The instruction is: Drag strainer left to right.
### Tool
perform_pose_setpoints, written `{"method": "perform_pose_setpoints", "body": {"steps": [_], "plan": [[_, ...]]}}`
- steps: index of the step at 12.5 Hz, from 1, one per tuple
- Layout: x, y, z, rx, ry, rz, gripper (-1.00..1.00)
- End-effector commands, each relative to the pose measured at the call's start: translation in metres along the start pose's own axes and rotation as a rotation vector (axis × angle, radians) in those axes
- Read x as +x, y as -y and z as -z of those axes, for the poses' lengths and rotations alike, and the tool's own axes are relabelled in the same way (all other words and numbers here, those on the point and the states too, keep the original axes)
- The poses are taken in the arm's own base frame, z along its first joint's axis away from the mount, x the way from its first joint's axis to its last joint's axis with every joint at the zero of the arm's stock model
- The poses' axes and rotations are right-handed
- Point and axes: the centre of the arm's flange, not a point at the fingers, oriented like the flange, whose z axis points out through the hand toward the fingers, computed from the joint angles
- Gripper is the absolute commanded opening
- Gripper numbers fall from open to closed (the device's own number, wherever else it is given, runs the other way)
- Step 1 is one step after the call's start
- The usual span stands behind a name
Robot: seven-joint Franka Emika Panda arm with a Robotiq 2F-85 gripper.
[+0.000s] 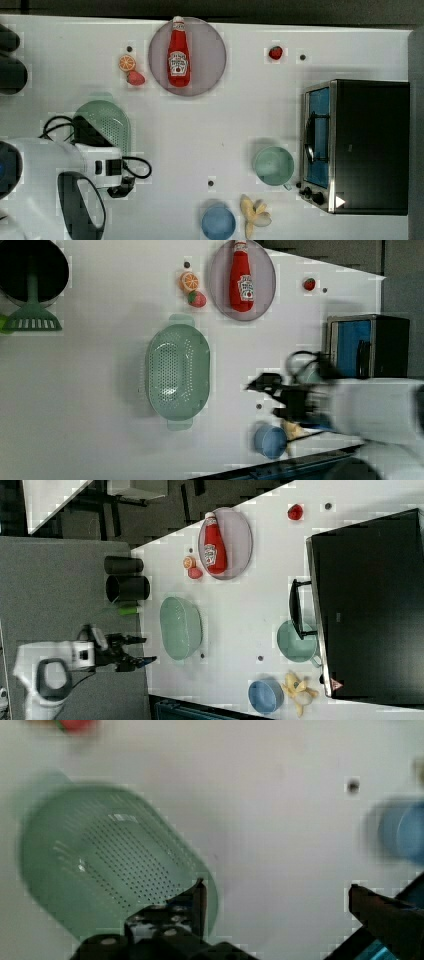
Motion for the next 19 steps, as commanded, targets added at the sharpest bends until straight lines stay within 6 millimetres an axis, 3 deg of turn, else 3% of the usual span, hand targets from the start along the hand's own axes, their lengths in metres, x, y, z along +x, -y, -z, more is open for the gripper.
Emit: {"method": "perform_pose_setpoints", "body": {"steps": [1, 4, 10, 15, 19], "plan": [[-0.016, 0.034, -0.004, 0.120, 0.014, -0.281, 1.00], [-0.023, 0.062, -0.060, 0.125, 0.106, -0.469, 1.00], [-0.019, 0.085, -0.154, 0.090, 0.174, -0.694, 1.00], [-0.007, 0.087, -0.210, 0.083, 0.171, -0.718, 1.00], [0.011, 0.084, -0.228, 0.103, 0.172, -0.747, 1.00]]}}
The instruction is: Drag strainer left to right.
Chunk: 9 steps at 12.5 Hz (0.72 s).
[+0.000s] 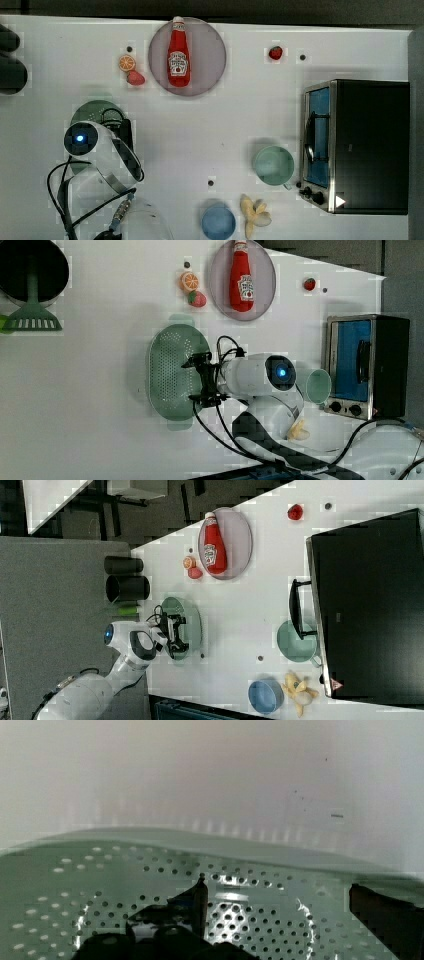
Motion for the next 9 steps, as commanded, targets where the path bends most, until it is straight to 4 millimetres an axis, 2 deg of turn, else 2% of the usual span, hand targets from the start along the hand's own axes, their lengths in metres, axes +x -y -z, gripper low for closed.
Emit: {"method": "perform_pose_setpoints", "body": {"steps": [1, 5, 9], "plan": [[0.002, 0.016, 0.014, 0.050, 0.027, -0.086, 1.00], [0.025, 0.019, 0.010, 0.045, 0.006, -0.121, 1.00], [0.056, 0.017, 0.019, 0.053, -0.018, -0.152, 1.00]]}}
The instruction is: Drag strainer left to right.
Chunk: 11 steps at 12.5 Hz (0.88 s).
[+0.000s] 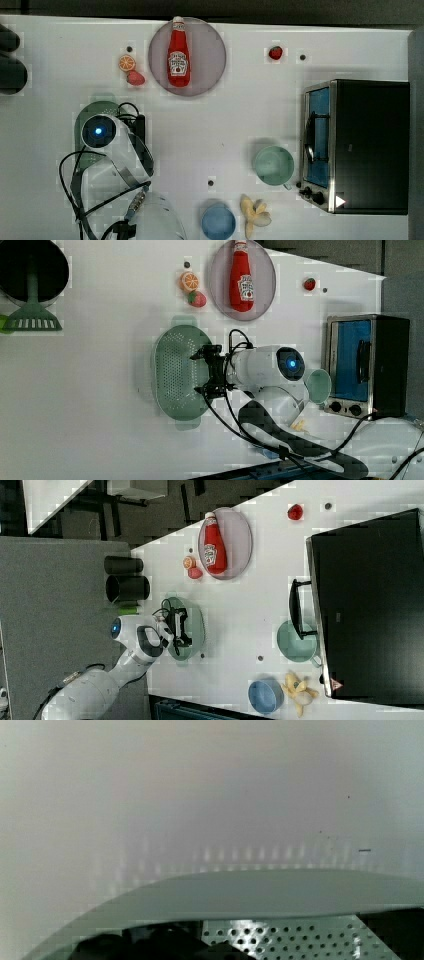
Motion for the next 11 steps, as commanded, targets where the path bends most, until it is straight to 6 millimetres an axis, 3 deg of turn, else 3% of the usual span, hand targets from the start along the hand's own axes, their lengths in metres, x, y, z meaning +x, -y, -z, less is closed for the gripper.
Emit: {"method": "perform_pose_setpoints", "body": {"steps": [1, 11], "plan": [[0.032, 0.004, 0.024, 0.044, -0.031, -0.057, 1.00], [0.126, 0.004, 0.033, 0.033, -0.085, -0.022, 1.00]]}}
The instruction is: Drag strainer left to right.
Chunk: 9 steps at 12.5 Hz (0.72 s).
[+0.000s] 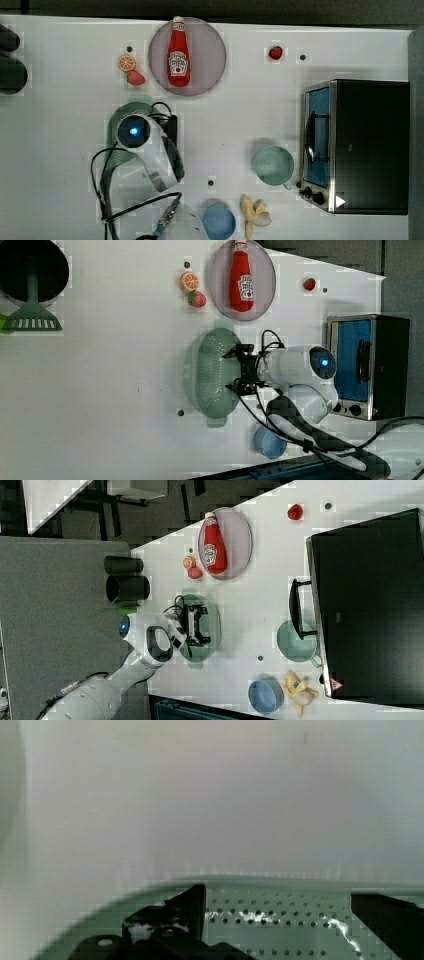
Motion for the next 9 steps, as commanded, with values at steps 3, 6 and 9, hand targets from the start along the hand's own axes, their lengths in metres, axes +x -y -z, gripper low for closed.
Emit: {"method": "perform_pose_setpoints", "body": {"steps": [3, 6, 9], "plan": [[0.065, 0.013, 0.018, 0.039, -0.027, 0.039, 1.00], [0.093, 0.018, 0.018, 0.040, -0.042, 0.015, 1.00], [0.119, 0.021, 0.018, 0.038, -0.056, 0.018, 1.00]]}}
